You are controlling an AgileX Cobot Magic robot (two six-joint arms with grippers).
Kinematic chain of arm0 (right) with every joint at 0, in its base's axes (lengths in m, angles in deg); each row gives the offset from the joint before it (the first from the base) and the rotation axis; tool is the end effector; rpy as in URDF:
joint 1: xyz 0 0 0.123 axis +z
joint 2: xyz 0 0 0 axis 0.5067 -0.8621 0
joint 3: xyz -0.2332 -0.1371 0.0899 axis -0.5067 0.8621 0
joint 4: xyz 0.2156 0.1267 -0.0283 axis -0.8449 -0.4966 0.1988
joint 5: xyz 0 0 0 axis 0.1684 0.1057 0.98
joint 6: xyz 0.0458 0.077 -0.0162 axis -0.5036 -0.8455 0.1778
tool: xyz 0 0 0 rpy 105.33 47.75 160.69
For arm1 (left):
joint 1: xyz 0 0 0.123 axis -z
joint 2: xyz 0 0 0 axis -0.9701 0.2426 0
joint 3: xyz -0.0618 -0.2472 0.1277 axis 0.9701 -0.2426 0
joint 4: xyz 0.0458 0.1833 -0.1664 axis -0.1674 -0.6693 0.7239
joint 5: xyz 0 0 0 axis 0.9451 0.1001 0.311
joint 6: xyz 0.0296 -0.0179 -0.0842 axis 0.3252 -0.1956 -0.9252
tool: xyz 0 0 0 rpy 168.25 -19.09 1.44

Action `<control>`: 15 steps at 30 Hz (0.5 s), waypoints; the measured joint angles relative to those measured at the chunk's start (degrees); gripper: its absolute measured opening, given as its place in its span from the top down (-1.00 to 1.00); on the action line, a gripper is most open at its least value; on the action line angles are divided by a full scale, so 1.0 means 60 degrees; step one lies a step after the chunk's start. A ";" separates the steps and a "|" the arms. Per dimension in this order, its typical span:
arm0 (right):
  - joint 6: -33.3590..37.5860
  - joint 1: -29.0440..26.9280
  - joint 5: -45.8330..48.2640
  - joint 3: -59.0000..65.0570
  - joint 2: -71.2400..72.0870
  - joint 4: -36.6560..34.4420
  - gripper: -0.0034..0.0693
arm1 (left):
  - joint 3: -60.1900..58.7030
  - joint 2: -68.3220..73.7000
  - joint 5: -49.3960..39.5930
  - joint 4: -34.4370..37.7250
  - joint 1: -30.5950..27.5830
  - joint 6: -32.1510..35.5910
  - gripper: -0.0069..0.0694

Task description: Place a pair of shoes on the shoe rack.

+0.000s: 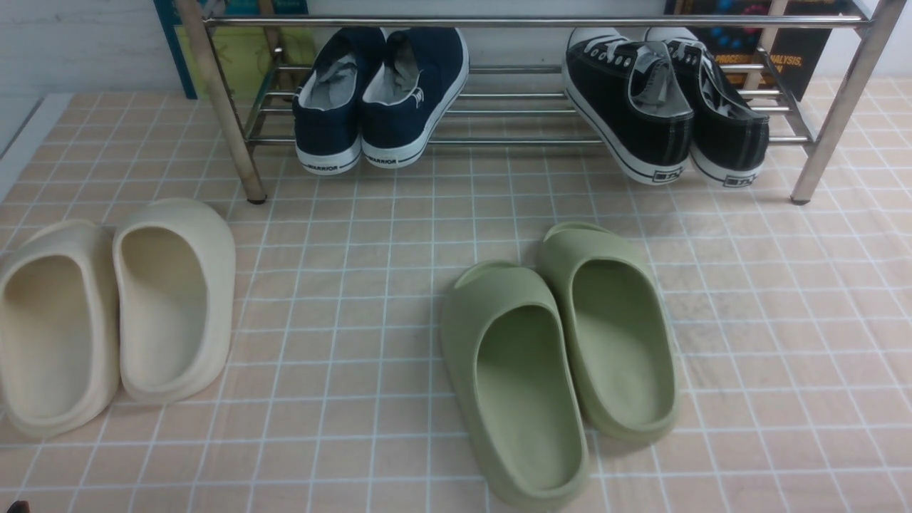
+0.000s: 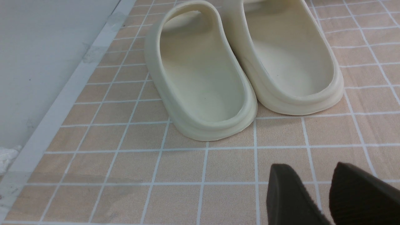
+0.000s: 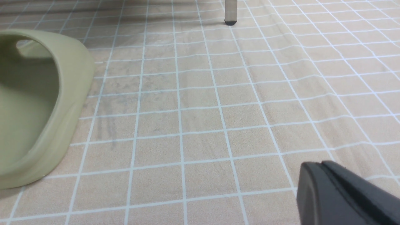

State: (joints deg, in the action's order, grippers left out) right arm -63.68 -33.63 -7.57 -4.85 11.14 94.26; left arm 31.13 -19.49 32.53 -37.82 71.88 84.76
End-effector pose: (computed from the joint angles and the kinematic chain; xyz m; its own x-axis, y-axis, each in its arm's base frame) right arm 0.0526 -0.0056 0.1753 -0.2682 0.1092 -0.9572 0.1084 0.9907 0.0826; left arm 0.0521 0.0100 0.1730 -0.3017 0.1441 -0.9424 -0.0880 0.9801 0.1780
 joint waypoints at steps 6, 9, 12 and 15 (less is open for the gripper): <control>0.0000 0.0000 0.0000 0.0000 0.0000 0.0000 0.87 | 0.0000 0.0000 0.0000 0.0000 0.0000 0.0000 0.19; 0.0000 0.0000 0.0000 0.0000 0.0000 0.0003 0.86 | 0.0000 0.0000 0.0000 0.0000 0.0000 0.0000 0.19; 0.0000 0.0000 0.0000 0.0000 0.0000 0.0003 0.84 | 0.0000 0.0000 0.0000 0.0000 0.0000 0.0000 0.19; 0.0000 0.0000 0.0000 0.0000 0.0000 0.0003 0.83 | 0.0000 0.0000 0.0000 0.0000 0.0000 0.0000 0.19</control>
State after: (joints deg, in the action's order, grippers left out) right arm -63.68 -33.63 -7.57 -4.85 11.14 94.27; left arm 31.13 -19.49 32.53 -37.82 71.88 84.76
